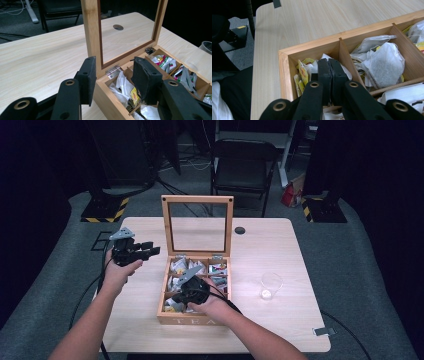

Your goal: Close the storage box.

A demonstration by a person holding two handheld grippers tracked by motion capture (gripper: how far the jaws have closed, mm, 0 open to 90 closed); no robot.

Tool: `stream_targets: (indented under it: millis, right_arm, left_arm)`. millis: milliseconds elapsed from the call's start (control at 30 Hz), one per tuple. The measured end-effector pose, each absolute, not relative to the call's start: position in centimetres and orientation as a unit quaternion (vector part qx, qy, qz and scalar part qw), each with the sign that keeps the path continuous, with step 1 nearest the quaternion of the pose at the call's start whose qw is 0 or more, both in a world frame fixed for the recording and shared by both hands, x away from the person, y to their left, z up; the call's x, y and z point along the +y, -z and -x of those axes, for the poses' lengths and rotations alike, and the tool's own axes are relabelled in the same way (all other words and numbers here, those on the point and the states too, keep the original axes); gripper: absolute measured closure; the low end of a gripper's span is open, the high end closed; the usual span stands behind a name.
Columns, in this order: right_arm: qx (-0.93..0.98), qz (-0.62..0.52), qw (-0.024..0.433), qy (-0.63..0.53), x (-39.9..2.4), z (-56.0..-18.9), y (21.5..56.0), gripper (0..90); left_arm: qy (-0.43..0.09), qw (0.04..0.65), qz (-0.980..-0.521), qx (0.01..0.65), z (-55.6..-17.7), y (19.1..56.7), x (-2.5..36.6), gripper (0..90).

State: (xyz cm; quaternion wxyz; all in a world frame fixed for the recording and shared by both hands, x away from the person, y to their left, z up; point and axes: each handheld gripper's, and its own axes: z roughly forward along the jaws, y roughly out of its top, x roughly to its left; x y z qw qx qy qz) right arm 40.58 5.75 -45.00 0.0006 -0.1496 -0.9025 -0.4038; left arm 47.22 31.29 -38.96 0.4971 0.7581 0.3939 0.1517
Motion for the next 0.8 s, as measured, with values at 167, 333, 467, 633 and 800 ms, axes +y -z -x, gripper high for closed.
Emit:
stream_targets:
  millis: [167,333,467,633,800]
  right_arm:
    - [-0.903,0.139,-0.001,0.406,5.7,-40.4,44.8,90.0]
    - [-0.903,0.137,0.000,0.407,5.7,-40.4,44.7,90.0]
    - [-0.900,0.141,-0.002,0.413,5.5,-40.4,44.4,90.0]
    - [-0.892,0.150,0.000,0.427,5.1,-40.5,43.8,90.0]
    - [-0.890,0.143,-0.003,0.432,5.0,-40.3,43.0,90.0]
  left_arm:
    - [-0.153,0.499,-0.756,0.395,-47.3,39.0,31.3,53.9]
    - [-0.151,0.500,-0.755,0.397,-47.3,39.0,31.2,54.0]
    - [-0.152,0.497,-0.757,0.396,-47.3,39.0,31.2,53.9]
    - [-0.151,0.496,-0.758,0.395,-47.4,39.0,31.2,53.9]
    - [-0.153,0.497,-0.757,0.395,-47.3,39.0,31.1,54.0]
